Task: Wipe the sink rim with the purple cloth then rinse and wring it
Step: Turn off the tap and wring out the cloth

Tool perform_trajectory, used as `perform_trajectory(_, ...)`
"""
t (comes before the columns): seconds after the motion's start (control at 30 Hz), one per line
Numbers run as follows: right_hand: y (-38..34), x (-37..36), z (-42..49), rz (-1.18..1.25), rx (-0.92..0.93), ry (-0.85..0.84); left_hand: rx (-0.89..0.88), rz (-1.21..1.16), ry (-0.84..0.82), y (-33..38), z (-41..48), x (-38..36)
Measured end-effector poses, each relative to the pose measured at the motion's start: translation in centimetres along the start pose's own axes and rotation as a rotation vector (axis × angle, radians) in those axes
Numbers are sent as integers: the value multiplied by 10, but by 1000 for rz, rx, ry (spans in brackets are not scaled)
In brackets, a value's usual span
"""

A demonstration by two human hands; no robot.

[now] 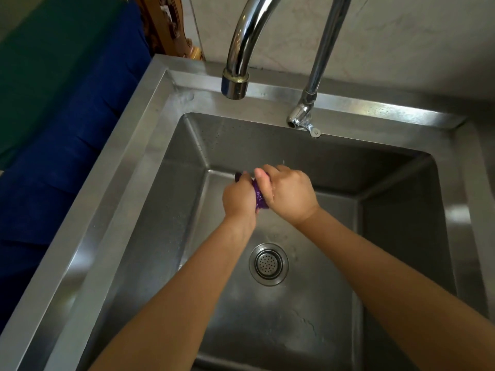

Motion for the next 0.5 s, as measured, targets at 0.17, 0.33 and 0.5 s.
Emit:
perform_trajectory(0.17, -7, -7, -9, 202, -321, -141, -406, 257, 139, 3, -6, 1)
perform_trajectory(0.33, -10, 0, -3, 327, -478, -226, -548, 348, 143, 6, -7, 3)
perform_trajectory(0.5, -9, 2, 10, 295, -638, -279, -440, 274, 37, 9, 4, 0)
Point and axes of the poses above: each hand's wrist, its own z-axis towards the middle knuckle, its own x-axis out of the back of the hand, y = z × x, the point moved 1 cm from there along z, towards the middle knuckle, and after that the axes turned 5 degrees about -x, right-handed, at the moved point
